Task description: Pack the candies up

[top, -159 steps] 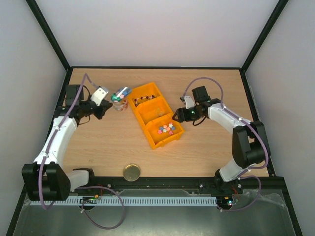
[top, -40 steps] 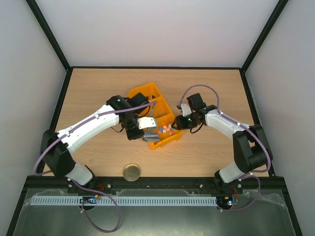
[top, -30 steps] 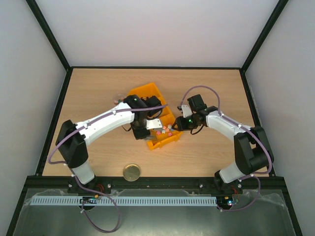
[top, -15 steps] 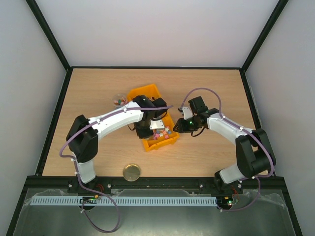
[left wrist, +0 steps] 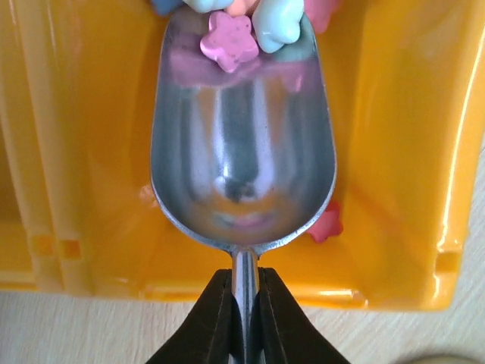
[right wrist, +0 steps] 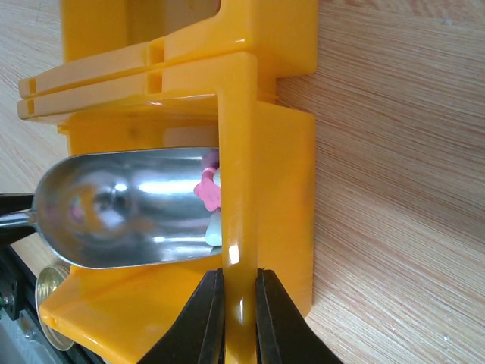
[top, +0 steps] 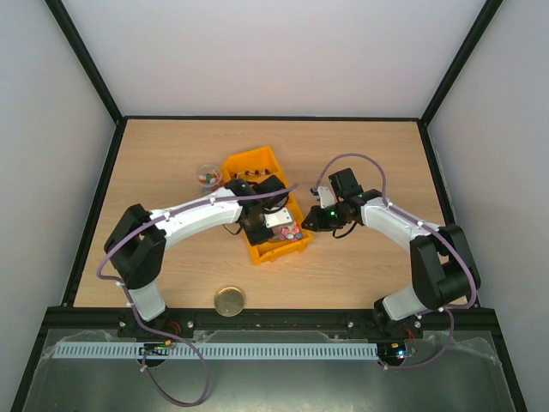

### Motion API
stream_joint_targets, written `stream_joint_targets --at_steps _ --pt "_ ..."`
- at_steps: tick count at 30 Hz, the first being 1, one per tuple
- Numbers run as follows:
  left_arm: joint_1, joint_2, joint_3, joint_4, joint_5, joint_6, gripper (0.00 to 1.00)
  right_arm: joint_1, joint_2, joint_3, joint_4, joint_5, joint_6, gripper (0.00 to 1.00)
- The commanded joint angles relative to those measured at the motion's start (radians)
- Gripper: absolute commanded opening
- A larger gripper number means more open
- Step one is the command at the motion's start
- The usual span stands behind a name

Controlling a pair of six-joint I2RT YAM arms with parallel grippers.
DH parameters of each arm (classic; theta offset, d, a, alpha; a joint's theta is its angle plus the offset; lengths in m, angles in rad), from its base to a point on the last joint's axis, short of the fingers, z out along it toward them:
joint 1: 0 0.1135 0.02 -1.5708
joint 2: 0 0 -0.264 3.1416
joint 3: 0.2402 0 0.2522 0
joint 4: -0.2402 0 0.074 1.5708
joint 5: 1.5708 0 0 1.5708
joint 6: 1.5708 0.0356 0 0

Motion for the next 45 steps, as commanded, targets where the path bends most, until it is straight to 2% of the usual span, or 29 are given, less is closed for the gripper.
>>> stream_joint_targets --at_steps 1,7,13,20,23,33,45 --pt "0.016 0.005 -0.141 0.134 0.041 -0.007 0.02 0.007 0.032 -0.011 -0.01 -0.027 0.002 0.01" --pt "0.035 -0.06 -0.295 0.396 0.094 0.005 0.02 0.007 0.035 -0.013 -0.015 -0.02 -0.002 0.01" --pt "0.097 -0.117 -0.422 0.619 0.217 -0.009 0.02 0.006 0.031 -0.013 -0.027 0.003 -0.023 0.01" --pt "0.155 -0.257 -0.59 0.89 0.397 0.012 0.02 -0.006 0.023 -0.028 -0.025 0.007 -0.03 0.01" --pt "0.173 -0.301 -0.649 0.976 0.433 0.003 0.02 -0.018 0.023 -0.032 -0.03 0.013 -0.037 0.01" --pt "0.218 -0.38 -0.754 1.063 0.522 -0.024 0.02 -0.034 0.011 -0.036 -0.055 0.006 -0.055 0.01" --pt "0.256 -0.485 -0.782 1.023 0.533 -0.005 0.02 -0.054 -0.01 -0.041 -0.063 0.018 -0.063 0.01"
